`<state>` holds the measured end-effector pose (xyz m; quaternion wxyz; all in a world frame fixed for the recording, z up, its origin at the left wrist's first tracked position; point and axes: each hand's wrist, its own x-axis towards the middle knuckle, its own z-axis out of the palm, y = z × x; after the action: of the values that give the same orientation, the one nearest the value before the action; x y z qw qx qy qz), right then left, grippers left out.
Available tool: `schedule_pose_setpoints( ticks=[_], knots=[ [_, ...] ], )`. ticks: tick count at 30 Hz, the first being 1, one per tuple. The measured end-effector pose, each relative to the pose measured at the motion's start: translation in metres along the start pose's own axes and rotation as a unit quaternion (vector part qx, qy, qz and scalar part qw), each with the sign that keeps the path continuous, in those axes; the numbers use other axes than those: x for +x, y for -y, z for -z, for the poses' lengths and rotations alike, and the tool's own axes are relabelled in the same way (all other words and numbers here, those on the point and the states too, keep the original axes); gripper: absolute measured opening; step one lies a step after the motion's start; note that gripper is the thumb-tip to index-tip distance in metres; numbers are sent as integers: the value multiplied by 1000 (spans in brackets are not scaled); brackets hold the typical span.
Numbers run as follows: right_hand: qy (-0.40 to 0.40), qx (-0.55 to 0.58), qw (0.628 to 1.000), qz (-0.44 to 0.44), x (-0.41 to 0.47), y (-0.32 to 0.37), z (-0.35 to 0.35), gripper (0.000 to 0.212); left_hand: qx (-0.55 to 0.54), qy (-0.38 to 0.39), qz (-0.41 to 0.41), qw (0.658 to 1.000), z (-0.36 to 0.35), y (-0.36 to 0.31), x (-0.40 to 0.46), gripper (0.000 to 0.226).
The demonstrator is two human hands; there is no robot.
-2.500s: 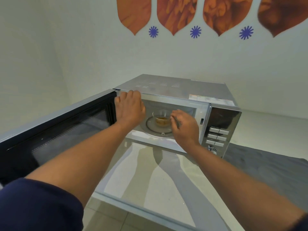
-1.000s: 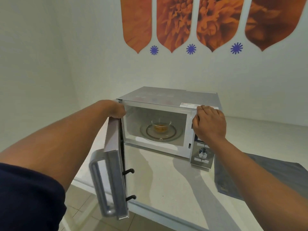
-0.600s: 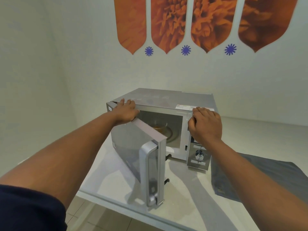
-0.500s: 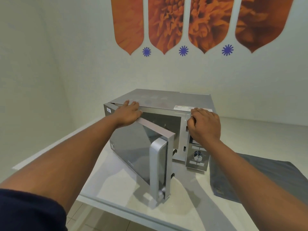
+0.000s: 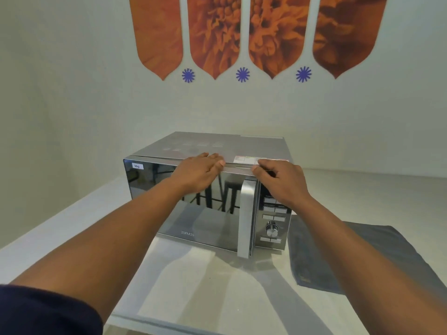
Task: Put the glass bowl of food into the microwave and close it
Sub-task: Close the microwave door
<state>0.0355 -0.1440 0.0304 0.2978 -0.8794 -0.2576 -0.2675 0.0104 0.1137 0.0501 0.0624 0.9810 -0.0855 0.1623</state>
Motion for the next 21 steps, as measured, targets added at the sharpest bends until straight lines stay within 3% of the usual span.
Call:
schedule_pose_setpoints(
  ticks=[5,11,21],
  knots=[
    [24,-51,998,2,-1,1,-2,76,30,-34,-53,998,-10,-18,7,70],
    [23,-97,995,-10,-1,1,-12,63,51,-79,-120,988,-21,-35,13,65],
    [-3,-115,992,-47,6,3,-20,44,61,-120,-102,986,-32,-38,21,66]
  ],
)
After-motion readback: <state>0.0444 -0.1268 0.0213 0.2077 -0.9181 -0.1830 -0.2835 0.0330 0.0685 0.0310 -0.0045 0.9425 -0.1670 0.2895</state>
